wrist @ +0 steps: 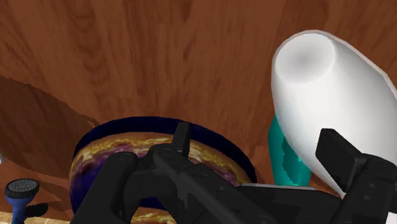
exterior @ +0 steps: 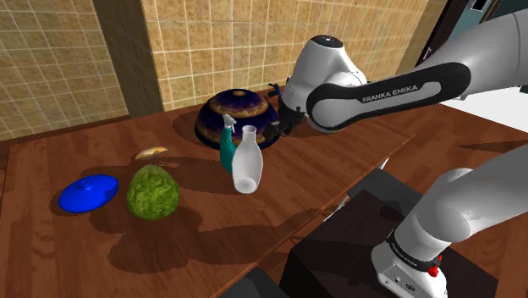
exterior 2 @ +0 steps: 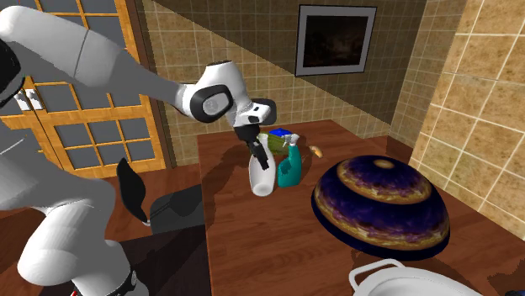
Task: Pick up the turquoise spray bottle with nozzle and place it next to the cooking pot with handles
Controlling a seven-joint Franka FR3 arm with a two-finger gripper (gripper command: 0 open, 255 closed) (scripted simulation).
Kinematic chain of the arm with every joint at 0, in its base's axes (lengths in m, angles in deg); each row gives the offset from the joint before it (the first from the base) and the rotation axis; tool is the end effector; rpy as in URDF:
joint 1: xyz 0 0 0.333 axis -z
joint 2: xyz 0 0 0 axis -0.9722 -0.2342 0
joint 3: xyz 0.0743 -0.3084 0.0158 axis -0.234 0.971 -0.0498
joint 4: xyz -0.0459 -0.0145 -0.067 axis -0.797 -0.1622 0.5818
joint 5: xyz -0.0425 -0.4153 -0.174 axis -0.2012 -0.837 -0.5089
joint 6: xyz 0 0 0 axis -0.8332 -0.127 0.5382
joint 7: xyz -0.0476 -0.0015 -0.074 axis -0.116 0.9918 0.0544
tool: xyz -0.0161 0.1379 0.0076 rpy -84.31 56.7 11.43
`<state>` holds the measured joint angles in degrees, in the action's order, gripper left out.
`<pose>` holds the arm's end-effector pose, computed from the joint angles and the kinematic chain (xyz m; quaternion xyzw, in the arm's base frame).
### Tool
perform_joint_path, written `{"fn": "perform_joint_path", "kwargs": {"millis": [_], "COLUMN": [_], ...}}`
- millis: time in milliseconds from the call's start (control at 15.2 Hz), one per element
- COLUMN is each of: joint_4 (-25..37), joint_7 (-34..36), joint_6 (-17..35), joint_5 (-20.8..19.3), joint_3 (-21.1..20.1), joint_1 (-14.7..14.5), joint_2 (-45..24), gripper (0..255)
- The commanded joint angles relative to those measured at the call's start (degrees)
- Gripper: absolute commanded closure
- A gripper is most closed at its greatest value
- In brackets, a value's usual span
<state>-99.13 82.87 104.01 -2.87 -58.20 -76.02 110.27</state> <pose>0.4766 0.1899 0.4020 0.9852 0.0356 0.1667 0.0153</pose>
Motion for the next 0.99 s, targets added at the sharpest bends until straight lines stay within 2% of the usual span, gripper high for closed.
{"fn": "perform_joint_path", "kwargs": {"millis": [0, 198, 330, 528, 660, 726, 924], "joint_4": [1.3, 4.1, 6.5, 11.3, 15.2, 15.2, 16.3], "joint_7": [3.5, 10.0, 15.7, 26.3, 33.9, 33.9, 36.5], "joint_6": [4.4, 10.0, 12.9, 15.7, 16.3, 16.3, 17.0], "joint_5": [-2.1, -7.7, -13.3, -25.0, -33.7, -33.6, -37.4], "joint_3": [-2.4, -6.4, -9.0, -11.9, -12.1, -11.7, -10.7], "joint_1": [1.3, 4.0, 6.0, 8.2, 7.8, 7.4, 6.8], "joint_2": [-4.0, -10.4, -14.9, -22.4, -27.6, -27.6, -30.4], "gripper": [0, 0, 0, 0, 0, 0, 0]}}
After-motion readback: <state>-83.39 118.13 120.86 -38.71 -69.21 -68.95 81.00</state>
